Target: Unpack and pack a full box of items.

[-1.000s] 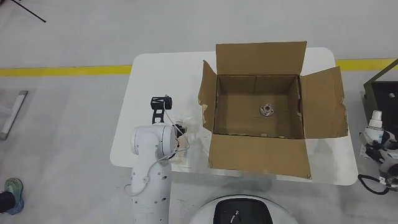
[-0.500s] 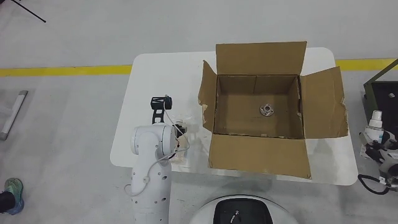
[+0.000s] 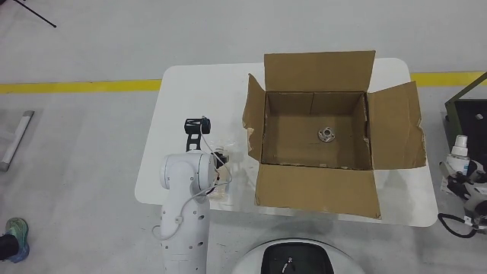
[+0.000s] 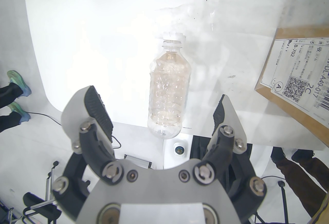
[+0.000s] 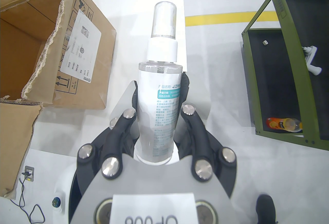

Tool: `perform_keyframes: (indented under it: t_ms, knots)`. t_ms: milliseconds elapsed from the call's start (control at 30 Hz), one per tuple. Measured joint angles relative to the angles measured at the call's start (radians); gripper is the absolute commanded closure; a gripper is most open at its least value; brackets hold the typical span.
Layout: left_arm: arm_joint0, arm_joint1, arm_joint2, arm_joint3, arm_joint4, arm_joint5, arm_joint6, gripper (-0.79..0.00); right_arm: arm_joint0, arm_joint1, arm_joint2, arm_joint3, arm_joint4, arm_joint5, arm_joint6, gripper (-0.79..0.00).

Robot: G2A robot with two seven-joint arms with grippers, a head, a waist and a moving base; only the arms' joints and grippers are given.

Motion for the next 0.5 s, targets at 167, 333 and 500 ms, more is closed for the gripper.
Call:
perform_keyframes:
  t_ms: [167,333,500]
  knots:
    - [0.000,0.000,0.000,0.000,0.000,0.000,0.000,-0.785,0.000,0.000,0.000,0.000,0.000,0.000,0.000,0.000]
    - [0.000,0.000,0.000,0.000,0.000,0.000,0.000,-0.785,0.000,0.000,0.000,0.000,0.000,0.000,0.000,0.000]
    - [0.000,0.000,0.000,0.000,0.000,0.000,0.000,-0.785,0.000,0.000,0.000,0.000,0.000,0.000,0.000,0.000]
